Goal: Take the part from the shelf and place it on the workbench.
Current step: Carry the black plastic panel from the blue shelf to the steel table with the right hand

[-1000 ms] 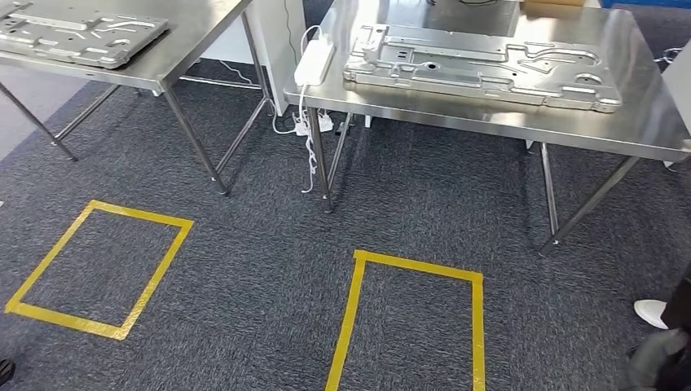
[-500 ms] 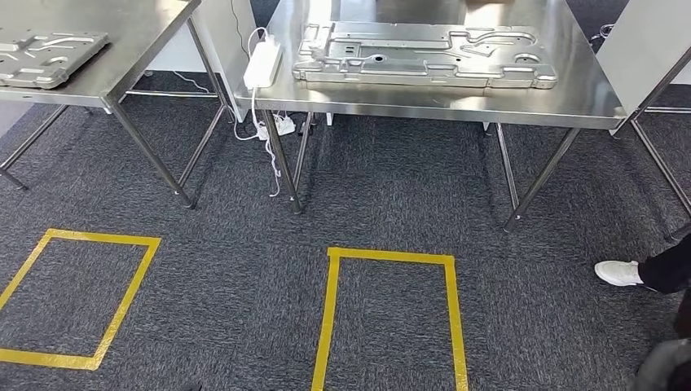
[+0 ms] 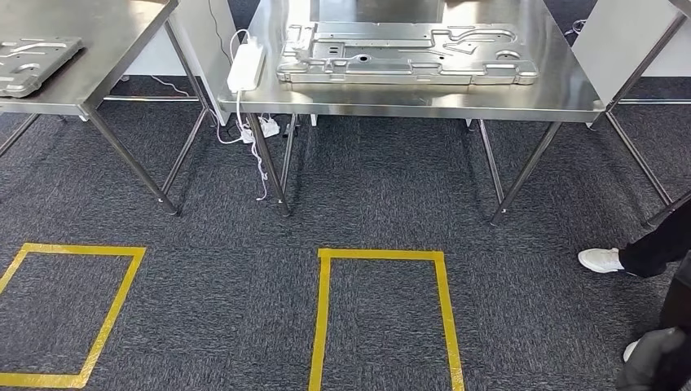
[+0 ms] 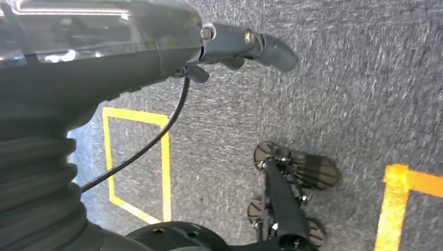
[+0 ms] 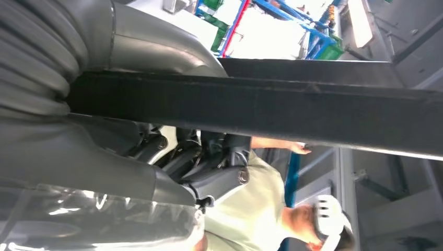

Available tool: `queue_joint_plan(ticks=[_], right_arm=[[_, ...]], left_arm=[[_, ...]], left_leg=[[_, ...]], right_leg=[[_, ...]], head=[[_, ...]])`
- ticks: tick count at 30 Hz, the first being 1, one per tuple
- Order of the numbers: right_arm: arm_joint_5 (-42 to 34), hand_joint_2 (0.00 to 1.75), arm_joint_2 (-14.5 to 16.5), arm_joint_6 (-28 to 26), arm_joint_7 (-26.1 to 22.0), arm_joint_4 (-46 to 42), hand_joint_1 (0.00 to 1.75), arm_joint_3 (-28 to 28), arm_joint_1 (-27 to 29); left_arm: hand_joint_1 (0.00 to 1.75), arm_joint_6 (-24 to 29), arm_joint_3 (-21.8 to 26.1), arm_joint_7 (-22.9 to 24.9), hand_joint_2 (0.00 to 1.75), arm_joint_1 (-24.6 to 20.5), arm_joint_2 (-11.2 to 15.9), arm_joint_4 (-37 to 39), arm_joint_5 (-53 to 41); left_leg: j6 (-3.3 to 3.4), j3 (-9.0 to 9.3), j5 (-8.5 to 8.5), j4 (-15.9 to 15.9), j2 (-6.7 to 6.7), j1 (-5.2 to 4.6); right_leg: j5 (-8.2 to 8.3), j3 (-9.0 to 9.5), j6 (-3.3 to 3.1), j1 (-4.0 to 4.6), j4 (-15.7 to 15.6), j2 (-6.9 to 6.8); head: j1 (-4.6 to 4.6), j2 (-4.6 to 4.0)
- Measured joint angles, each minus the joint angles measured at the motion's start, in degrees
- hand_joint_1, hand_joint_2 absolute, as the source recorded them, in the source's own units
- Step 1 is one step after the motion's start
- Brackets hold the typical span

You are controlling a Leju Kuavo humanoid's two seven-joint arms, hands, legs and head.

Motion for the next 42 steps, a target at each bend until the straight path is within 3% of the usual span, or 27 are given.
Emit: queue_joint_plan(ticks=[2, 4, 5, 6, 7, 8, 9, 11, 12, 16, 18, 20, 21, 22, 23, 25, 26, 28, 30, 32, 35, 37, 38, 39, 40, 42], right_arm=[[0.02, 1.75, 0.05, 0.0, -0.08, -0.05, 1.75, -0.11, -0.1], [0.02, 1.75, 0.1, 0.0, -0.1, -0.06, 1.75, -0.27, -0.1], [0.01, 1.75, 0.12, 0.0, -0.1, -0.05, 1.75, -0.34, -0.06], [0.01, 1.75, 0.13, 0.0, -0.07, -0.05, 1.75, -0.39, -0.02], [0.0, 1.75, 0.14, 0.0, -0.05, -0.05, 1.75, -0.44, -0.02], [0.0, 1.75, 0.14, 0.0, -0.05, -0.05, 1.75, -0.46, -0.02], [0.0, 1.75, 0.15, 0.0, -0.05, -0.05, 1.75, -0.46, -0.03], [0.02, 1.75, 0.19, 0.0, -0.08, -0.04, 1.75, -0.46, -0.09], [0.03, 1.75, 0.23, 0.0, -0.08, -0.04, 1.75, -0.48, -0.08], [0.14, 1.75, 0.37, -0.01, -0.17, -0.07, 1.75, -0.67, 0.12], [0.23, 1.75, 0.43, -0.01, -0.23, -0.1, 1.75, -0.7, 0.11], [0.35, 1.75, 0.48, 0.0, -0.25, -0.1, 1.75, -0.73, 0.13], [0.45, 1.75, 0.49, 0.0, -0.24, -0.1, 1.75, -0.75, 0.17], [0.58, 1.75, 0.5, 0.0, -0.19, -0.1, 1.75, -0.76, 0.2], [0.75, 1.75, 0.51, 0.0, -0.13, -0.1, 1.75, -0.77, 0.21], [1.46, 1.75, 0.54, 0.0, 0.04, -0.09, 1.75, -0.8, 0.14], [2.37, 1.75, 0.55, 0.0, 0.32, -0.08, 1.75, -0.81, 0.04], [6.15, 1.75, 0.37, 0.01, 2.26, 0.03, 1.75, -1.02, -0.27], [11.19, 1.75, -0.73, 0.02, 6.52, 0.36, 1.75, -1.31, -0.66], [15.14, 1.75, -3.11, 0.04, 11.64, 1.08, 1.75, -1.4, -1.51], [19.27, 1.75, -8.04, 1.83, 19.33, 2.86, 1.75, -1.3, -3.11], [21.49, 1.75, -11.99, 5.29, 24.85, 5.05, 1.75, -1.16, -4.44], [22.25, 1.75, -14.16, 7.37, 27.15, 6.47, 1.75, -1.01, -5.49], [22.75, 1.75, -16.43, 9.66, 29.0, 8.06, 1.75, -0.72, -6.85], [23.04, 1.75, -18.53, 11.93, 30.34, 9.76, 1.75, -0.26, -8.5], [23.39, 1.75, -22.44, 16.55, 32.32, 13.67, 1.75, 1.27, -12.68]], left_arm=[[0.0, -0.03, 0.0, -0.03, 1.75, -0.01, -0.07, 0.0, -0.03], [0.0, -0.05, 0.0, -0.03, 1.75, 0.0, -0.1, 0.0, -0.06], [0.0, -0.06, 0.0, -0.03, 1.75, 0.01, -0.1, 0.0, -0.05], [0.0, -0.06, 0.0, -0.03, 1.75, 0.01, -0.1, 0.0, -0.05], [0.0, -0.06, 0.01, -0.03, 1.75, 0.02, -0.1, 0.0, -0.05], [0.0, -0.07, 0.01, -0.03, 1.75, 0.02, -0.1, 0.0, -0.06], [0.0, -0.08, 0.02, -0.03, 1.75, 0.02, -0.11, 0.01, -0.07], [0.0, -0.11, 0.01, -0.06, 1.75, 0.01, -0.1, 0.01, -0.09], [0.0, -0.13, 0.01, -0.1, 1.75, 0.0, -0.09, 0.01, -0.12], [0.0, -0.23, -0.01, -0.21, 1.75, -0.11, -0.09, 0.01, -0.31], [0.0, -0.31, -0.02, -0.22, 1.75, -0.14, -0.12, 0.02, -0.34], [0.0, -0.34, -0.02, -0.21, 1.75, -0.03, -0.12, 0.02, -0.34], [0.0, -0.35, -0.01, -0.2, 1.75, 0.05, -0.12, 0.03, -0.34], [0.0, -0.36, -0.01, -0.19, 1.75, 0.11, -0.12, 0.03, -0.34], [0.0, -0.36, 0.0, -0.19, 1.75, 0.15, -0.12, 0.04, -0.34], [0.0, -0.37, 0.0, -0.19, 1.75, 0.18, -0.02, 0.03, -0.34], [0.0, -0.4, -0.01, -0.19, 1.75, 0.2, 0.04, 0.03, -0.33], [0.0, -0.47, -0.01, -0.16, 1.75, 0.2, 0.21, 0.0, -0.3], [0.0, -0.51, 0.01, -0.09, 1.75, 0.15, 0.25, -0.02, -0.26], [0.0, -0.6, 0.01, -0.03, 1.75, 0.11, 0.22, -0.02, -0.32], [0.0, -0.85, 0.0, -0.02, 1.75, 0.04, 0.17, -0.02, -0.57], [0.0, -1.14, 0.0, 0.02, 1.75, 0.09, 0.14, -0.02, -0.85], [0.0, -1.3, -0.01, 0.04, 1.75, 0.12, 0.1, -0.01, -1.04], [0.0, -1.49, -0.02, 0.08, 1.75, 0.13, 0.06, 0.01, -1.26], [0.0, -1.65, -0.05, 0.12, 1.75, 0.1, 0.04, 0.01, -1.5], [0.0, -1.96, -0.21, 0.2, 1.75, -0.07, 0.21, -0.01, -2.03]], left_leg=[[-0.16, 0.39, 0.4, -0.93, 0.22, 0.35], [-0.06, 0.48, 0.3, -1.04, 0.42, 0.39], [0.01, 0.55, 0.17, -1.04, 0.5, 0.34], [0.05, 0.72, -0.01, -1.03, 0.55, 0.31], [0.01, 1.02, -0.25, -1.02, 0.57, 0.31], [-0.11, 1.44, -0.55, -1.0, 0.58, 0.36], [-0.32, 1.96, -0.96, -0.94, 0.58, 0.42], [-0.88, 2.7, -1.98, -0.61, 0.54, 0.22], [-1.07, 2.89, -2.41, -0.47, 0.54, 0.09], [-1.59, 2.86, -3.93, 1.03, 0.8, 0.26], [-2.14, -0.23, -6.36, 7.25, 0.83, 0.57], [-2.45, -5.95, -8.73, 16.29, 0.82, 0.83], [-2.46, -8.25, -8.55, 19.0, 0.82, 0.9], [-2.35, -9.49, -7.06, 19.31, 0.81, 0.9], [-2.08, -9.56, -4.39, 17.1, 0.79, 0.83], [-0.84, -7.52, 1.71, 8.71, 0.5, 0.22], [-0.07, -6.38, 3.4, 5.21, 0.38, -0.15], [1.08, -4.99, 3.54, 1.85, 0.23, -0.81], [1.39, -3.64, 2.78, 0.32, 0.23, -0.8], [1.38, -1.91, 2.41, -0.78, 0.17, -0.46], [1.42, -0.1, 1.32, -1.22, 0.17, -0.23], [1.24, 1.3, 0.21, -1.31, 0.15, -0.09], [1.02, 2.15, -0.43, -1.27, 0.13, 0.04], [0.69, 3.0, -1.12, -1.2, 0.14, 0.21], [0.27, 3.73, -1.81, -1.09, 0.15, 0.25], [-0.41, 4.62, -3.28, -0.79, 0.28, 0.06]], right_leg=[[-1.96, -1.62, 0.18, 0.32, 3.08, -0.09], [-5.49, -5.76, 0.13, 0.53, 10.86, -0.13], [-6.61, -7.82, 0.17, 0.58, 14.58, -0.13], [-6.67, -9.08, 0.24, 0.61, 16.68, -0.13], [-5.55, -9.16, 0.28, 0.6, 16.44, -0.15], [-3.5, -7.99, 0.32, 0.58, 13.82, -0.21], [-1.11, -5.99, 0.34, 0.54, 9.68, -0.39], [1.18, -2.32, 0.24, 0.44, 2.51, -0.79], [1.18, -1.39, 0.03, 0.41, 0.81, -0.9], [-0.21, -0.23, -1.37, 0.32, 0.51, -0.6], [-0.87, 0.74, -1.84, 0.18, 0.43, -0.57], [-1.67, 1.66, -1.96, 0.15, 0.37, -0.51], [-2.11, 2.3, -1.95, 0.16, 0.27, -0.42], [-2.57, 3.09, -1.92, 0.18, 0.09, -0.3], [-3.04, 4.03, -1.9, 0.26, -0.18, -0.18], [-3.92, 5.92, -1.81, 0.36, -1.03, -0.05], [-4.28, 6.59, -1.66, 0.35, -1.54, 0.04], [-4.51, 7.5, -1.13, 0.13, -2.3, 0.17], [-4.09, 8.25, -0.57, 0.14, -2.13, 0.14], [-4.14, 6.92, -0.24, 0.39, 1.36, 0.05], [-7.7, -0.8, -0.03, 0.56, 12.48, 0.01], [-9.54, -4.81, 0.19, 0.5, 15.33, 0.0], [-8.66, -5.47, 0.37, 0.43, 13.92, -0.01], [-6.25, -5.29, 0.63, 0.31, 10.84, -0.07], [-2.76, -4.79, 1.03, 0.07, 7.05, -0.23], [2.16, -4.06, 1.2, -0.31, 1.74, -0.7]], head=[[0.53, 0.0], [1.39, 0.0], [1.7, 0.0], [1.89, 0.0], [2.04, 0.0], [2.14, 0.0], [2.28, 0.0], [2.73, 0.0], [2.78, 0.0], [2.02, 0.0], [1.69, 0.0], [1.37, 0.0], [1.22, 0.0], [1.01, 0.0], [0.8, 0.0], [0.63, 0.0], [0.74, 0.0], [0.77, 0.0], [0.36, 0.0], [0.5, -0.02], [1.29, -0.01], [1.64, 0.0], [1.85, 0.0], [2.05, 0.0], [2.36, 0.0], [2.91, 0.0]])
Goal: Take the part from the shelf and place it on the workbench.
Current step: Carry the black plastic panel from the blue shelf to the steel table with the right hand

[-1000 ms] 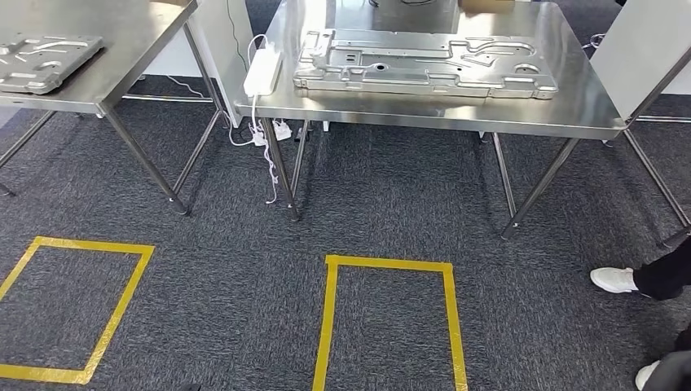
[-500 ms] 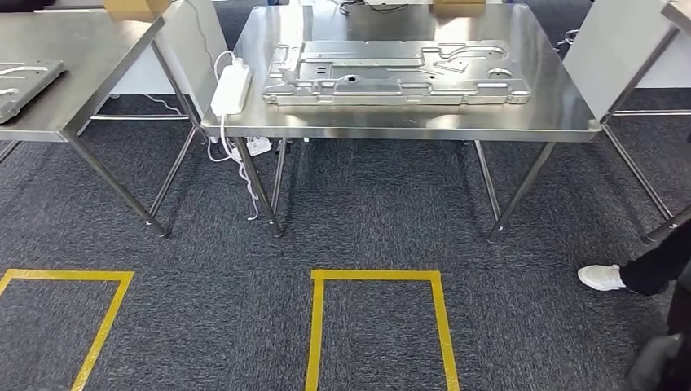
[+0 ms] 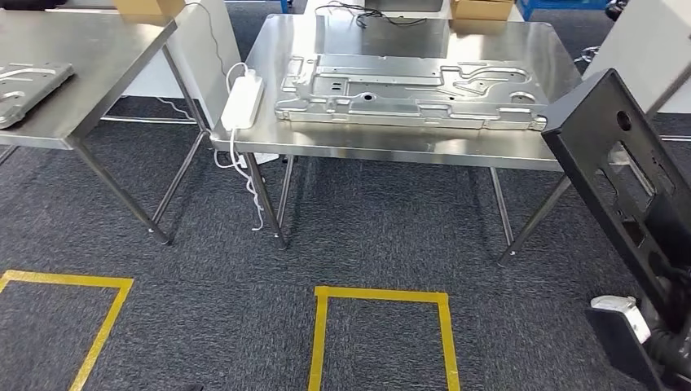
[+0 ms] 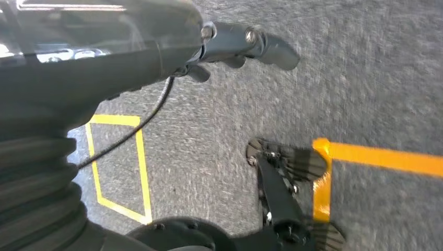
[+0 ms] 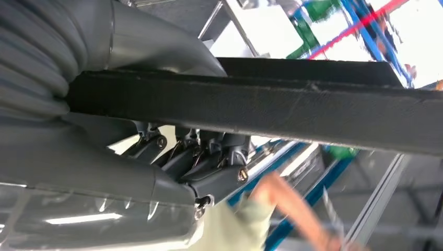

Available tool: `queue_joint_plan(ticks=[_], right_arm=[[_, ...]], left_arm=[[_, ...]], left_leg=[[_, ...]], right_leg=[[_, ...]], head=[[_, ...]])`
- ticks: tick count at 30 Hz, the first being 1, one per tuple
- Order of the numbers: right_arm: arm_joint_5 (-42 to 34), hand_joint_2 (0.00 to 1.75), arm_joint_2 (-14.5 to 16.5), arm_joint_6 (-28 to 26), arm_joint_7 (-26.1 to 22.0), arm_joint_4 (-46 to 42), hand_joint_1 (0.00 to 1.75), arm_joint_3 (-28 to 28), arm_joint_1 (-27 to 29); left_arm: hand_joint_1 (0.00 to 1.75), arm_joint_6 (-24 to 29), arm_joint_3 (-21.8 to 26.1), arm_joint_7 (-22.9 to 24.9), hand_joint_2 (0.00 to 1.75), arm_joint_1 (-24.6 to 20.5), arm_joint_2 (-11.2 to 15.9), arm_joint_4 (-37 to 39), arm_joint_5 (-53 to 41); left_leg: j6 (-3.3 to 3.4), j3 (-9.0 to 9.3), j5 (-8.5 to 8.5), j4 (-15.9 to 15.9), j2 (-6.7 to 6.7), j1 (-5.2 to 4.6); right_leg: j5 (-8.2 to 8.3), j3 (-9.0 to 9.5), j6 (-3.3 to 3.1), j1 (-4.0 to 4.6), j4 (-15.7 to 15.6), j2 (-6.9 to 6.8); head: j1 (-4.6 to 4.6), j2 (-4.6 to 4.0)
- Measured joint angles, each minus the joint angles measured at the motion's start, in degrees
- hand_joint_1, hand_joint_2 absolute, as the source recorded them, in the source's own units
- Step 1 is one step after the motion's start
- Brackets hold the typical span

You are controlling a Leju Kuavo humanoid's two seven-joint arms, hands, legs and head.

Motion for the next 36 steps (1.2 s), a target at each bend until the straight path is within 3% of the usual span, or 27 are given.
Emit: queue_joint_plan(ticks=[1, 3, 5, 7, 9, 10, 11, 12, 15, 16, 18, 20, 22, 24, 26, 27, 30, 31, 32, 34, 36], right_arm=[[0.07, 1.75, -1.74, 2.0, 0.81, 2.1, 1.75, 0.98, -2.1], [0.17, 1.75, -4.9, 5.28, 2.0, 5.84, 1.75, 3.21, -6.09], [0.52, 1.75, -7.55, 7.69, 2.72, 9.01, 1.75, 5.79, -10.49], [1.25, 1.75, -9.61, 10.29, 3.2, 12.25, 1.75, 9.1, -15.73], [1.91, 1.75, -10.95, 13.01, 3.39, 15.69, 1.75, 13.18, -21.16], [2.09, 1.75, -11.32, 14.26, 3.44, 17.39, 1.75, 15.41, -23.82], [2.2, 1.75, -11.49, 15.34, 3.5, 19.11, 1.75, 17.7, -26.47], [2.26, 1.75, -11.55, 16.25, 3.58, 20.74, 1.75, 19.92, -29.12], [1.77, 1.75, -11.26, 18.65, 3.94, 26.05, 1.75, 26.61, -37.32], [1.47, 1.75, -11.0, 19.44, 4.09, 27.76, 1.75, 28.72, -39.8], [0.94, 1.75, -10.13, 21.04, 4.33, 31.07, 1.75, 32.7, -44.73], [0.64, 1.75, -8.49, 22.52, 4.57, 34.75, 1.75, 36.53, -50.1], [0.37, 1.75, -6.3, 23.66, 4.74, 38.41, 1.75, 40.09, -54.71], [0.15, 1.75, -3.87, 24.48, 4.92, 41.58, 1.75, 43.21, -57.58], [0.01, 1.75, -1.19, 25.13, 5.14, 44.6, 1.75, 46.02, -59.47], [-0.08, 1.75, 0.21, 25.41, 5.18, 46.03, 1.75, 47.3, -60.32], [-0.45, 1.75, 4.22, 25.92, 5.2, 49.97, 1.75, 50.95, -62.25], [-0.59, 1.75, 5.56, 25.98, 5.2, 51.09, 1.75, 52.17, -62.54], [-0.73, 1.75, 6.81, 26.01, 5.21, 52.06, 1.75, 53.28, -62.72], [-0.98, 1.75, 8.99, 25.99, 5.26, 53.27, 1.75, 54.85, -62.99], [-1.32, 1.75, 10.7, 25.85, 5.32, 54.16, 1.75, 55.93, -63.42]], left_arm=[[0.0, -0.11, -0.1, 0.04, 1.75, -0.13, 0.1, -0.01, -0.26], [0.0, -0.36, -0.27, 0.19, 1.75, -0.41, 0.19, -0.02, -0.73], [0.0, -0.51, -0.4, 0.41, 1.75, -0.64, 0.2, -0.01, -1.16], [0.0, -0.63, -0.63, 0.79, 1.75, -0.93, 0.2, 0.01, -1.7], [0.0, -0.87, -0.91, 1.35, 1.75, -1.08, 0.18, 0.02, -2.31], [0.0, -1.0, -1.12, 1.6, 1.75, -1.09, 0.16, 0.03, -2.63], [0.0, -1.09, -1.37, 1.83, 1.75, -1.12, 0.15, 0.04, -2.93], [0.0, -1.15, -1.62, 2.01, 1.75, -1.19, 0.13, 0.04, -3.19], [0.0, -1.43, -2.25, 2.53, 1.75, -1.37, 0.22, 0.04, -3.89], [0.0, -1.54, -2.5, 2.73, 1.75, -1.39, 0.27, 0.03, -4.13], [0.0, -1.68, -3.08, 3.13, 1.75, -1.65, 0.25, 0.01, -4.67], [0.0, -1.86, -3.74, 3.54, 1.75, -2.37, 0.12, -0.02, -5.24], [0.0, -2.12, -4.43, 3.86, 1.75, -3.25, -0.01, -0.01, -5.67], [0.0, -2.28, -4.98, 4.18, 1.75, -3.85, -0.17, -0.01, -6.0], [0.0, -2.4, -5.52, 4.47, 1.75, -4.06, -0.41, 0.01, -6.31], [0.0, -2.44, -5.8, 4.6, 1.75, -4.12, -0.55, 0.02, -6.46], [0.0, -2.54, -6.43, 4.99, 1.75, -4.36, -0.79, 0.04, -6.82], [0.0, -2.56, -6.6, 5.12, 1.75, -4.45, -0.8, 0.04, -6.87], [0.0, -2.57, -6.81, 5.23, 1.75, -4.55, -0.81, 0.04, -6.9], [0.0, -2.6, -7.21, 5.33, 1.75, -4.77, -0.82, 0.04, -6.91], [0.0, -2.66, -7.39, 5.34, 1.75, -4.95, -0.89, 0.04, -6.88]], left_leg=[[-0.26, 0.22, -0.49, 0.1, 0.09, -0.14], [-0.61, 0.44, -0.92, 0.37, 0.33, -0.06], [-0.99, -0.96, -0.98, 3.62, 0.38, 0.26], [-1.43, -5.88, -2.41, 11.5, 0.37, 0.48], [-1.68, -11.75, -5.49, 18.64, 0.37, 0.65], [-1.66, -13.64, -6.51, 19.74, 0.37, 0.67], [-1.52, -14.59, -6.42, 18.87, 0.36, 0.61], [-1.15, -14.74, -4.77, 16.17, 0.34, 0.45], [1.17, -13.86, 5.57, 5.34, -0.51, -1.05], [1.75, -13.64, 7.66, 3.43, -1.01, -1.55], [1.99, -12.87, 8.57, 2.27, -1.54, -1.72], [1.98, -11.55, 9.15, 1.77, -1.01, -1.38], [2.22, -10.53, 8.77, 1.73, -0.55, -1.22], [2.39, -9.66, 7.77, 1.75, -0.42, -1.19], [2.28, -8.3, 6.51, 1.79, -0.51, -1.15], [2.15, -7.45, 5.79, 1.81, -0.59, -1.1], [1.44, -5.4, 3.69, 1.96, -0.8, -1.11], [1.17, -5.1, 3.18, 1.96, -0.84, -1.16], [0.92, -4.87, 2.83, 1.98, -0.89, -1.14], [0.52, -5.16, 2.69, 2.66, -0.88, -1.03], [-0.16, -7.75, 2.89, 7.15, -0.69, -0.72]], right_leg=[[0.91, 0.04, -0.21, -0.18, -0.91, -0.13], [0.63, 0.47, -1.01, -0.29, -0.84, -0.01], [0.18, 1.35, -1.79, -0.38, -0.81, 0.13], [-0.49, 2.19, -2.29, -0.38, -0.86, 0.23], [-1.4, 3.18, -2.34, -0.35, -0.92, 0.42], [-1.94, 3.88, -2.31, -0.32, -0.98, 0.54], [-2.5, 4.71, -2.29, -0.25, -1.05, 0.65], [-3.07, 5.62, -2.3, -0.11, -1.19, 0.72], [-4.54, 7.86, -2.05, 0.13, -2.06, 1.0], [-4.87, 8.52, -1.86, 0.19, -2.38, 1.15], [-4.93, 9.38, -1.47, 0.56, -2.03, 1.44], [-4.89, 8.26, -1.35, 0.83, 1.04, 1.23], [-6.3, 4.25, -1.31, 1.08, 7.42, 0.86], [-9.35, -0.67, -1.29, 1.27, 13.44, 0.8], [-10.9, -3.39, -1.31, 1.29, 13.95, 0.77], [-9.7, -3.68, -1.31, 1.3, 11.67, 0.77], [0.39, -2.95, -1.52, 1.37, 1.44, 0.62], [2.76, -2.65, -1.8, 1.47, -0.37, 0.62], [3.68, -2.47, -2.17, 1.61, -1.09, 0.6], [3.3, -1.71, -2.85, 1.52, -1.1, 0.67], [2.82, -0.91, -3.41, 1.16, -1.24, 0.64]], head=[[0.02, 0.0], [-0.5, 0.0], [-0.88, 0.0], [-1.22, 0.0], [-1.54, 0.0], [-1.7, 0.0], [-1.88, 0.0], [-2.13, 0.0], [-2.44, 0.0], [-2.43, 0.0], [-2.24, 0.0], [-1.95, 0.0], [-1.64, 0.0], [-1.33, 0.0], [-1.07, 0.0], [-0.94, 0.0], [-0.53, 0.0], [-0.56, 0.0], [-0.64, 0.0], [-0.86, 0.0], [-1.29, 0.0]])
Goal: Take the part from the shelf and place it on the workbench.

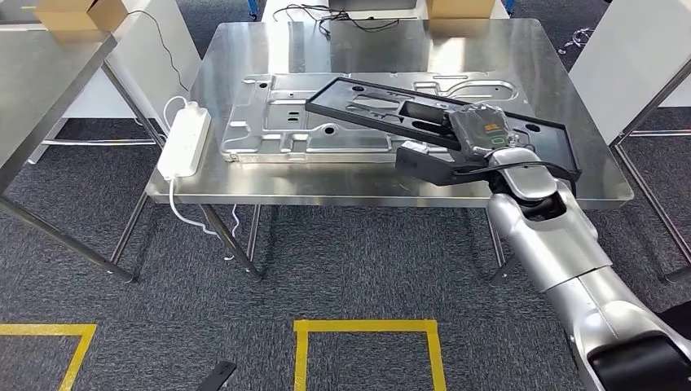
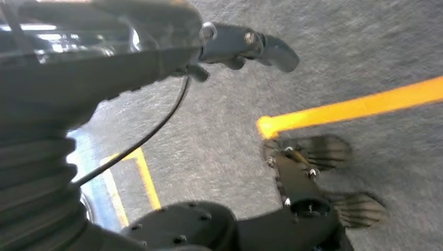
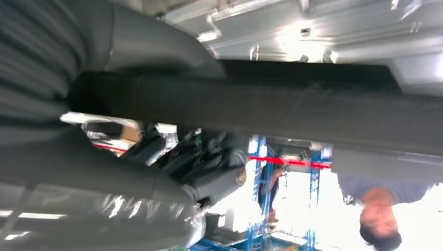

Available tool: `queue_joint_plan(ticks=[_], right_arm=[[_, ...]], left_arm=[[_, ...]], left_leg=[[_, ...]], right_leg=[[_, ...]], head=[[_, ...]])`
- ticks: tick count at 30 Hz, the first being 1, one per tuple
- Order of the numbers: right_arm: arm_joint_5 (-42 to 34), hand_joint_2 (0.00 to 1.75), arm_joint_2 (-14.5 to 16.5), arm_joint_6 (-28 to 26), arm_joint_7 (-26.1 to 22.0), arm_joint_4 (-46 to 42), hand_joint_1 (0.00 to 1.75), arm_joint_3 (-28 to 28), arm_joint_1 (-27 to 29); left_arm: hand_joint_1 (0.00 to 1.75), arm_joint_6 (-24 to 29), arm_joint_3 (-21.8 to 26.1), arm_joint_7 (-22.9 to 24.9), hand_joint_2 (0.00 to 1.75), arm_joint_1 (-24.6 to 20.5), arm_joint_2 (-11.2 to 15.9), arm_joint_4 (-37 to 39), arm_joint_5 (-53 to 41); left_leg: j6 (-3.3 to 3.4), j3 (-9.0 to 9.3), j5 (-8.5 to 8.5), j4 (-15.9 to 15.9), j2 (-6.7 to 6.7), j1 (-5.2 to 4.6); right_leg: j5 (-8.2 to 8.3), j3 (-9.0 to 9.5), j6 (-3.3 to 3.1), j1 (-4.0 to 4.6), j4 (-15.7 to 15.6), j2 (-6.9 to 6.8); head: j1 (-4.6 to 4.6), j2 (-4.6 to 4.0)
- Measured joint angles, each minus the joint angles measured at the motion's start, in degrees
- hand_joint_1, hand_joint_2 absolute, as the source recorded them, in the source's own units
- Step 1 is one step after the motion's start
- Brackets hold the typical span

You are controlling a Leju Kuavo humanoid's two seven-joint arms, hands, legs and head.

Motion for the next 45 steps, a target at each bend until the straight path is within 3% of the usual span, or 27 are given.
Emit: queue_joint_plan(ticks=[1, 3, 4, 5, 6, 8, 10, 11, 13, 15, 16, 18, 19, 20, 21, 23, 25, 28, 30, 31, 33, 35, 36, 38, 40, 42, 45], right_arm=[[-0.18, 1.75, 0.76, -0.04, 0.01, 0.44, 1.75, 0.56, -0.1], [-0.53, 1.75, 1.76, -0.13, -0.08, 1.31, 1.75, 1.68, 0.27], [-0.69, 1.75, 2.09, -0.19, -0.1, 1.69, 1.75, 2.13, 0.58], [-0.84, 1.75, 2.31, -0.27, -0.1, 2.0, 1.75, 2.53, 0.81], [-0.97, 1.75, 2.52, -0.39, -0.07, 2.22, 1.75, 2.85, 0.9], [-1.12, 1.75, 2.9, -0.6, -0.02, 2.43, 1.75, 3.28, 0.72], [-1.23, 1.75, 3.24, -0.77, 0.02, 2.58, 1.75, 3.69, 0.37], [-1.28, 1.75, 3.34, -0.85, 0.04, 2.65, 1.75, 3.93, 0.23], [-1.45, 1.75, 3.49, -0.96, 0.11, 2.7, 1.75, 4.34, -0.01], [-1.6, 1.75, 3.56, -1.04, 0.22, 2.68, 1.75, 4.6, -0.37], [-1.63, 1.75, 3.57, -1.07, 0.27, 2.67, 1.75, 4.74, -0.55], [-1.7, 1.75, 3.55, -1.1, 0.33, 2.7, 1.75, 5.04, -0.62], [-1.71, 1.75, 3.51, -1.11, 0.36, 2.75, 1.75, 5.2, -0.47], [-1.74, 1.75, 3.46, -1.11, 0.39, 2.81, 1.75, 5.39, -0.3], [-1.82, 1.75, 3.41, -1.11, 0.42, 2.85, 1.75, 5.57, -0.19], [-1.97, 1.75, 3.39, -1.11, 0.44, 2.89, 1.75, 5.83, -0.36], [-2.06, 1.75, 3.43, -1.11, 0.44, 2.89, 1.75, 5.94, -0.74], [-2.15, 1.75, 3.48, -1.09, 0.5, 2.91, 1.75, 6.23, -0.8], [-2.18, 1.75, 3.58, -1.1, 0.53, 2.93, 1.75, 6.33, -0.94], [-2.21, 1.75, 3.65, -1.1, 0.5, 2.93, 1.75, 6.36, -1.09], [-2.31, 1.75, 3.75, -1.11, 0.5, 2.99, 1.75, 6.47, -1.2], [-2.44, 1.75, 3.75, -1.11, 0.5, 3.15, 1.75, 6.67, -1.08], [-2.48, 1.75, 3.76, -1.11, 0.5, 3.23, 1.75, 6.75, -1.03], [-2.53, 1.75, 3.88, -1.11, 0.51, 3.3, 1.75, 6.8, -1.2], [-2.56, 1.75, 4.06, -1.15, 0.51, 3.35, 1.75, 6.84, -1.58], [-2.62, 1.75, 4.14, -1.18, 0.5, 3.46, 1.75, 6.95, -1.74], [-2.71, 1.75, 4.19, -1.24, 0.49, 3.53, 1.75, 6.96, -1.79]], left_arm=[[0.0, -0.02, -0.02, 0.03, 1.75, -0.03, -0.03, 0.01, 0.07], [0.0, -0.04, -0.03, 0.15, 1.75, -0.03, -0.05, 0.02, 0.25], [0.0, -0.04, -0.03, 0.2, 1.75, 0.01, -0.05, 0.03, 0.35], [0.0, -0.03, -0.03, 0.23, 1.75, 0.05, -0.05, 0.04, 0.43], [0.0, -0.03, -0.03, 0.24, 1.75, 0.08, -0.05, 0.05, 0.48], [0.0, -0.02, -0.03, 0.24, 1.75, 0.15, -0.06, 0.08, 0.59], [0.0, -0.02, -0.03, 0.2, 1.75, 0.23, -0.07, 0.14, 0.66], [0.0, -0.01, -0.03, 0.16, 1.75, 0.31, -0.08, 0.18, 0.67], [0.0, 0.03, -0.03, 0.01, 1.75, 0.35, -0.07, 0.2, 0.68], [0.0, 0.1, -0.03, -0.21, 1.75, 0.24, -0.08, 0.2, 0.73], [0.0, 0.16, -0.03, -0.27, 1.75, 0.14, -0.08, 0.2, 0.78], [0.0, 0.22, -0.03, -0.32, 1.75, -0.02, -0.08, 0.19, 0.9], [0.0, 0.25, -0.03, -0.34, 1.75, -0.04, -0.08, 0.19, 0.94], [0.0, 0.22, -0.03, -0.36, 1.75, 0.0, -0.09, 0.2, 0.98], [0.0, 0.2, -0.03, -0.39, 1.75, 0.05, -0.09, 0.21, 1.01], [0.0, 0.16, -0.03, -0.48, 1.75, 0.07, -0.09, 0.22, 1.01], [0.0, 0.18, -0.04, -0.56, 1.75, 0.02, -0.09, 0.22, 1.01], [0.0, 0.25, -0.03, -0.57, 1.75, 0.15, -0.03, 0.22, 1.03], [0.0, 0.23, -0.04, -0.57, 1.75, 0.18, 0.05, 0.24, 1.07], [0.0, 0.22, -0.04, -0.57, 1.75, 0.15, 0.1, 0.24, 1.12], [0.0, 0.22, -0.05, -0.55, 1.75, 0.13, 0.1, 0.25, 1.25], [0.0, 0.23, -0.05, -0.5, 1.75, 0.15, 0.1, 0.25, 1.32], [0.0, 0.24, -0.05, -0.49, 1.75, 0.15, 0.1, 0.25, 1.33], [0.0, 0.25, -0.05, -0.53, 1.75, 0.13, 0.13, 0.25, 1.33], [0.0, 0.25, -0.06, -0.58, 1.75, 0.11, 0.24, 0.25, 1.33], [0.0, 0.25, -0.08, -0.64, 1.75, 0.09, 0.33, 0.25, 1.33], [0.0, 0.25, -0.19, -0.96, 1.75, -0.02, 0.33, 0.25, 1.32]], left_leg=[[-0.45, -2.3, -0.48, 3.67, 0.13, 0.31], [-1.25, -7.21, -3.39, 10.62, 0.34, 1.11], [-1.59, -8.97, -4.72, 12.35, 0.41, 1.5], [-1.9, -9.94, -4.99, 12.26, 0.47, 1.87], [-2.18, -9.99, -3.74, 10.21, 0.52, 2.21], [-2.58, -8.31, 2.78, 2.16, 0.57, 2.79], [-2.72, -7.03, 7.66, -3.79, 0.55, 2.89], [-2.63, -6.93, 8.48, -4.76, 0.51, 2.75], [-2.2, -6.81, 8.2, -4.6, 0.4, 2.5], [-1.46, -6.32, 7.8, -4.8, 0.39, 2.51], [-1.07, -6.02, 7.6, -4.93, 0.4, 2.54], [-0.37, -5.65, 7.12, -4.91, 0.42, 2.27], [-0.16, -5.46, 6.91, -4.91, 0.36, 2.12], [-0.01, -5.23, 6.68, -4.89, 0.28, 1.98], [0.04, -4.98, 6.45, -4.84, 0.17, 1.87], [-0.12, -4.54, 5.98, -4.7, -0.04, 1.73], [-0.43, -4.47, 5.62, -4.38, -0.22, 1.42], [-0.77, -4.54, 5.49, -4.33, -0.3, 1.2], [-1.21, -5.04, 4.32, -2.91, -0.08, 1.26], [-1.48, -6.02, 2.92, -0.5, 0.09, 1.37], [-1.95, -9.48, -0.49, 7.3, 0.42, 1.7], [-2.18, -12.25, -1.53, 12.65, 0.52, 2.0], [-2.2, -12.24, -0.4, 12.11, 0.54, 2.09], [-1.95, -9.39, 4.26, 4.88, 0.5, 2.1], [-1.49, -6.42, 7.41, -1.69, 0.38, 1.66], [-0.99, -5.68, 7.41, -3.01, 0.31, 1.1], [-0.02, -4.4, 6.27, -4.96, 0.51, 1.35]], right_leg=[[-0.36, 0.48, -0.24, -0.1, -0.08, -0.01], [-1.36, 1.68, -0.44, -0.23, -0.14, -0.03], [-1.94, 2.37, -0.38, -0.33, -0.16, -0.02], [-2.54, 3.1, -0.25, -0.48, -0.15, -0.02], [-3.13, 3.85, -0.04, -0.65, -0.15, -0.02], [-4.27, 5.24, 0.67, -1.0, -0.16, 0.01], [-5.22, 6.0, 1.62, -1.11, -0.22, 0.14], [-5.57, 6.17, 2.06, -1.15, -0.36, 0.2], [-6.15, 6.53, 2.81, -1.23, -0.86, 0.23], [-7.62, 5.81, 3.08, -1.16, 0.88, 0.06], [-9.07, 4.31, 3.06, -0.97, 3.79, -0.02], [-12.19, -0.52, 2.84, -0.55, 12.47, -0.09], [-12.84, -2.73, 2.76, -0.35, 15.86, -0.09], [-12.33, -4.1, 2.66, -0.19, 17.27, -0.09], [-10.62, -4.38, 2.51, -0.05, 16.27, -0.09], [-5.2, -2.47, 2.09, 0.24, 8.96, -0.12], [-2.15, 0.1, 1.73, 0.33, 2.35, -0.15], [-2.32, 1.42, 1.34, 0.06, 0.33, -0.08], [-2.22, 1.74, 0.9, -0.28, 0.06, -0.05], [-2.21, 1.96, 0.65, -0.49, -0.09, -0.05], [-2.41, 2.29, 0.26, -0.52, -0.14, -0.08], [-2.75, 2.67, 0.1, -0.52, -0.14, -0.08], [-2.97, 2.93, 0.11, -0.52, -0.13, -0.05], [-3.58, 3.73, 0.31, -0.54, -0.19, 0.05], [-4.09, 4.31, 0.81, -0.54, -0.42, 0.13], [-4.36, 4.48, 1.45, -0.69, -0.75, 0.13], [-5.48, 4.2, 2.27, -0.67, -0.1, -0.04]], head=[[-0.31, 0.0], [-0.91, 0.0], [-1.08, 0.0], [-1.22, 0.0], [-1.32, 0.0], [-1.58, 0.0], [-1.82, 0.0], [-1.82, 0.0], [-1.54, 0.0], [-1.17, 0.0], [-0.86, 0.0], [-0.26, 0.0], [-0.01, 0.0], [0.2, 0.0], [0.39, 0.0], [0.7, 0.0], [0.83, 0.0], [0.57, 0.0], [0.29, 0.0], [0.02, 0.0], [-0.56, 0.0], [-0.9, 0.0], [-1.06, 0.0], [-1.3, 0.0], [-1.26, 0.0], [-1.26, 0.0], [-1.12, 0.0]])
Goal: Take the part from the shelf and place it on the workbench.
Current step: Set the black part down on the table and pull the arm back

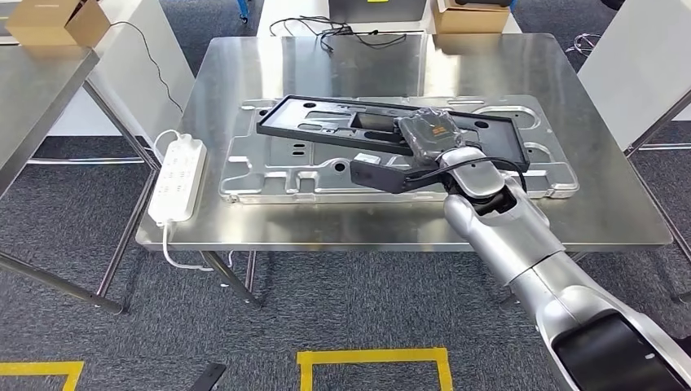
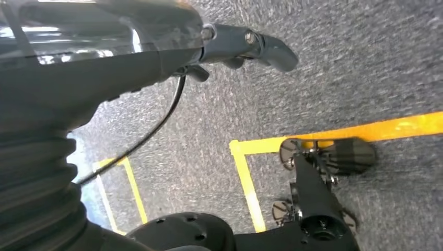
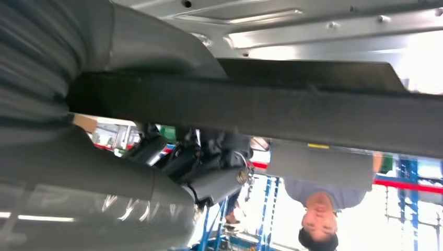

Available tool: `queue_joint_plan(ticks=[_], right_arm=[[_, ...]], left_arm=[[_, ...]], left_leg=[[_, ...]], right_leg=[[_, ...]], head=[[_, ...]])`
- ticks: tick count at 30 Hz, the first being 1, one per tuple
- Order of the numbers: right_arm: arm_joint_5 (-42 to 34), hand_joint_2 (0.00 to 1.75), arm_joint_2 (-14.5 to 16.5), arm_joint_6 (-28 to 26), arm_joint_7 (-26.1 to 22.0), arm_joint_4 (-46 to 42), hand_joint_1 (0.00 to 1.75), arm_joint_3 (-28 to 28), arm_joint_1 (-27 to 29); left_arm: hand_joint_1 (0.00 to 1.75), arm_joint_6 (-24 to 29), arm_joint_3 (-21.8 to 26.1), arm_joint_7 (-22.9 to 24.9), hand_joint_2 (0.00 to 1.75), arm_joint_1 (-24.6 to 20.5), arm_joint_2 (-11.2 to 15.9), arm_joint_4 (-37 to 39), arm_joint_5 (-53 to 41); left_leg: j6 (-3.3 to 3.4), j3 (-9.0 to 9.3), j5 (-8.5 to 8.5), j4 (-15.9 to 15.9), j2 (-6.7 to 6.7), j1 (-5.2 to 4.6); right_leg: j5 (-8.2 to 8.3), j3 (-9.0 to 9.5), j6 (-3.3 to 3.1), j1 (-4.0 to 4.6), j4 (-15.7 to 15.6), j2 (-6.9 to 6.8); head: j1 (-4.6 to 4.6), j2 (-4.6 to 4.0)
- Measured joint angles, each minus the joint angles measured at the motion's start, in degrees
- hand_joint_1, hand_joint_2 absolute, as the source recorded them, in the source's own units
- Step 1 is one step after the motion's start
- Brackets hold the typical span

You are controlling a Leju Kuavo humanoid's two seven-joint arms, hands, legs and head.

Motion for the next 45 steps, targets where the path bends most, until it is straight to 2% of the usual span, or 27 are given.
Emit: queue_joint_plan(ticks=[1, 4, 5, 6, 7, 9, 10, 11, 15, 17, 19, 20, 21, 22, 24, 26, 28, 31, 32, 35, 36, 37, 38, 40, 41, 42, 45], right_arm=[[-0.06, 1.75, -0.01, -0.04, -0.01, 0.04, 1.75, -0.02, 0.02], [-0.27, 1.75, -0.19, -0.11, -0.03, 0.45, 1.75, 0.21, 1.23], [-0.31, 1.75, -0.26, -0.11, -0.03, 0.66, 1.75, 0.3, 1.8], [-0.31, 1.75, -0.29, -0.11, -0.03, 0.83, 1.75, 0.36, 2.18], [-0.31, 1.75, -0.31, -0.12, -0.03, 0.93, 1.75, 0.36, 2.26], [-0.32, 1.75, -0.34, -0.16, -0.04, 1.01, 1.75, 0.34, 1.83], [-0.34, 1.75, -0.33, -0.18, -0.05, 1.01, 1.75, 0.36, 1.56], [-0.36, 1.75, -0.3, -0.19, -0.07, 1.02, 1.75, 0.37, 1.4], [-0.42, 1.75, -0.17, -0.22, -0.01, 1.04, 1.75, 0.38, 1.09], [-0.49, 1.75, -0.17, -0.24, -0.03, 1.05, 1.75, 0.38, 0.99], [-0.55, 1.75, -0.31, -0.22, -0.03, 1.13, 1.75, 0.44, 1.49], [-0.57, 1.75, -0.37, -0.2, -0.03, 1.17, 1.75, 0.48, 1.78], [-0.61, 1.75, -0.37, -0.19, -0.03, 1.2, 1.75, 0.49, 1.93], [-0.64, 1.75, -0.31, -0.18, -0.03, 1.21, 1.75, 0.49, 1.89], [-0.68, 1.75, -0.05, -0.19, -0.03, 1.13, 1.75, 0.49, 1.28], [-0.72, 1.75, 0.17, -0.18, -0.03, 1.02, 1.75, 0.5, 0.38], [-0.78, 1.75, 0.28, -0.16, -0.02, 0.94, 1.75, 0.51, -0.16], [-0.85, 1.75, 0.34, -0.15, -0.02, 0.71, 1.75, 0.45, -0.39], [-0.87, 1.75, 0.36, -0.15, -0.02, 0.63, 1.75, 0.43, -0.55], [-0.98, 1.75, 0.38, -0.05, -0.02, 0.58, 1.75, 0.44, -0.72], [-1.01, 1.75, 0.35, 0.01, -0.01, 0.58, 1.75, 0.45, -0.59], [-1.03, 1.75, 0.32, 0.07, -0.01, 0.58, 1.75, 0.46, -0.48], [-1.03, 1.75, 0.31, 0.1, -0.01, 0.58, 1.75, 0.46, -0.45], [-1.03, 1.75, 0.32, 0.12, -0.01, 0.58, 1.75, 0.46, -0.61], [-1.06, 1.75, 0.38, 0.13, -0.01, 0.58, 1.75, 0.46, -0.76], [-1.09, 1.75, 0.46, 0.15, -0.02, 0.58, 1.75, 0.47, -0.83], [-1.19, 1.75, 0.58, 0.19, 0.02, 0.58, 1.75, 0.46, -0.78]], left_arm=[[0.0, 0.01, -0.07, -0.09, 1.75, -0.02, -0.01, 0.0, 0.01], [0.0, 0.05, -0.17, -0.16, 1.75, 0.26, -0.03, 0.01, 0.07], [0.0, 0.07, -0.19, -0.15, 1.75, 0.45, -0.03, 0.01, 0.1], [0.0, 0.06, -0.2, -0.15, 1.75, 0.63, -0.03, 0.02, 0.12], [0.0, 0.06, -0.21, -0.15, 1.75, 0.75, -0.05, 0.02, 0.16], [0.0, 0.05, -0.22, -0.16, 1.75, 0.8, -0.08, 0.02, 0.26], [0.0, 0.06, -0.23, -0.17, 1.75, 0.78, -0.08, 0.02, 0.32], [0.0, 0.07, -0.23, -0.17, 1.75, 0.77, -0.08, 0.02, 0.35], [0.0, 0.08, -0.24, -0.15, 1.75, 0.72, -0.01, 0.02, 0.41], [0.0, 0.08, -0.26, -0.13, 1.75, 0.65, 0.01, 0.04, 0.53], [0.0, 0.09, -0.27, -0.05, 1.75, 0.71, -0.01, 0.04, 0.68], [0.0, 0.09, -0.27, -0.02, 1.75, 0.76, -0.01, 0.05, 0.72], [0.0, 0.09, -0.27, 0.01, 1.75, 0.79, -0.01, 0.05, 0.75], [0.0, 0.09, -0.27, 0.01, 1.75, 0.78, -0.01, 0.06, 0.79], [0.0, 0.08, -0.27, 0.01, 1.75, 0.74, 0.01, 0.07, 0.88], [0.0, 0.04, -0.29, 0.0, 1.75, 0.67, 0.02, 0.07, 0.93], [0.0, 0.0, -0.31, -0.07, 1.75, 0.61, 0.02, 0.07, 0.93], [0.0, -0.25, -0.32, -0.41, 1.75, 0.65, -0.01, 0.07, 0.93], [0.0, -0.35, -0.33, -0.51, 1.75, 0.64, -0.01, 0.07, 0.93], [0.0, -0.43, -0.37, -0.56, 1.75, 0.62, -0.01, 0.07, 0.93], [0.0, -0.43, -0.39, -0.56, 1.75, 0.67, -0.01, 0.07, 0.93], [0.0, -0.44, -0.43, -0.56, 1.75, 0.74, -0.02, 0.07, 0.93], [0.0, -0.44, -0.48, -0.57, 1.75, 0.8, -0.02, 0.08, 0.93], [0.0, -0.44, -0.6, -0.59, 1.75, 0.82, -0.03, 0.08, 0.93], [0.0, -0.43, -0.65, -0.6, 1.75, 0.77, -0.02, 0.07, 0.93], [0.0, -0.43, -0.68, -0.61, 1.75, 0.73, -0.01, 0.07, 0.93], [0.0, -0.43, -0.73, -0.61, 1.75, 0.71, 0.03, 0.05, 0.93]], left_leg=[[0.29, 0.62, -0.38, -0.76, 0.05, 0.24], [0.7, 1.84, -1.31, -1.18, -0.05, 0.51], [0.68, 2.27, -1.64, -1.15, -0.15, 0.53], [0.58, 2.67, -1.99, -1.08, -0.26, 0.55], [0.41, 3.03, -2.34, -0.98, -0.37, 0.57], [-0.16, 3.48, -3.08, -0.63, -0.49, 0.48], [-0.46, 3.45, -3.37, -0.3, -0.53, 0.36], [-0.72, 3.29, -3.59, 0.03, -0.55, 0.24], [-1.36, 2.52, -4.69, 1.45, -0.33, 0.23], [-1.64, 0.85, -7.71, 6.34, -0.07, 0.37], [-1.8, -2.43, -11.14, 14.55, 0.0, 0.43], [-1.85, -3.89, -11.74, 17.57, 0.01, 0.45], [-1.9, -4.56, -11.11, 18.46, 0.01, 0.5], [-1.92, -4.36, -9.51, 17.26, 0.02, 0.57], [-1.88, -1.44, -4.56, 9.47, 0.0, 0.73], [-1.72, 1.1, -1.96, 3.27, -0.05, 0.46], [-1.42, 1.68, -2.55, 1.72, -0.07, 0.08], [-0.74, 2.34, -3.05, 0.67, -0.11, 0.36], [-0.48, 2.6, -3.07, 0.45, -0.1, 0.49], [0.17, 3.02, -3.46, 0.4, -0.06, 0.45], [0.29, 3.26, -3.68, 0.42, -0.11, 0.41], [0.33, 3.58, -3.94, 0.43, -0.16, 0.38], [0.26, 4.01, -4.23, 0.45, -0.22, 0.38], [-0.18, 5.05, -5.04, 0.49, -0.27, 0.31], [-0.45, 5.39, -5.45, 0.58, -0.28, 0.19], [-0.69, 5.64, -5.76, 0.59, -0.27, 0.07], [-1.05, 6.04, -6.24, 0.36, -0.17, -0.02]], right_leg=[[-1.19, -0.96, 0.2, 0.09, 2.0, -0.06], [-5.55, -6.48, 0.57, 0.14, 12.91, -0.12], [-5.55, -7.88, 0.63, 0.13, 15.15, -0.12], [-4.27, -8.51, 0.61, 0.14, 15.33, -0.12], [-1.79, -8.21, 0.56, 0.15, 13.19, -0.13], [3.54, -6.22, 0.42, 0.25, 5.97, -0.25], [4.81, -5.12, 0.25, 0.33, 3.02, -0.28], [5.01, -4.45, 0.02, 0.42, 1.36, -0.26], [3.78, -3.89, -0.95, 0.31, 0.68, 0.02], [3.53, -3.32, -1.48, 0.14, 0.62, 0.02], [3.14, -2.62, -1.93, 0.19, 0.61, -0.03], [2.95, -2.33, -2.05, 0.21, 0.62, -0.03], [2.78, -2.08, -2.09, 0.21, 0.63, 0.01], [2.62, -1.83, -2.05, 0.19, 0.63, 0.07], [2.21, -1.15, -1.77, 0.06, 0.57, 0.21], [1.94, -0.77, -1.25, 0.04, 0.44, 0.28], [1.95, -0.88, -0.61, 0.13, 0.18, 0.24], [1.04, -1.43, 0.24, 0.22, 1.12, 0.04], [-0.1, -2.55, 0.32, 0.3, 3.34, 0.0], [-4.08, -8.86, 0.29, 0.54, 14.82, -0.04], [-4.09, -10.45, 0.29, 0.59, 17.16, -0.04], [-2.95, -11.05, 0.26, 0.62, 17.31, -0.04], [-0.92, -10.67, 0.21, 0.64, 15.4, -0.05], [3.68, -7.38, 0.09, 0.73, 7.43, -0.16], [4.64, -5.61, -0.04, 0.73, 3.95, -0.2], [4.9, -4.35, -0.19, 0.76, 1.71, -0.22], [3.86, -3.25, -1.0, 0.69, 0.68, -0.04]], head=[[0.23, 0.0], [1.05, 0.0], [1.31, 0.0], [1.56, 0.0], [1.79, 0.0], [2.06, 0.0], [2.12, 0.0], [2.11, 0.0], [1.6, 0.0], [0.91, 0.0], [0.24, 0.0], [0.09, 0.0], [-0.04, 0.0], [-0.14, 0.0], [-0.29, 0.0], [-0.37, 0.0], [-0.31, 0.0], [0.24, 0.0], [0.53, 0.0], [1.33, 0.0], [1.49, 0.0], [1.64, 0.0], [1.79, 0.0], [2.03, 0.0], [2.15, 0.0], [2.16, 0.0], [1.85, 0.0]])
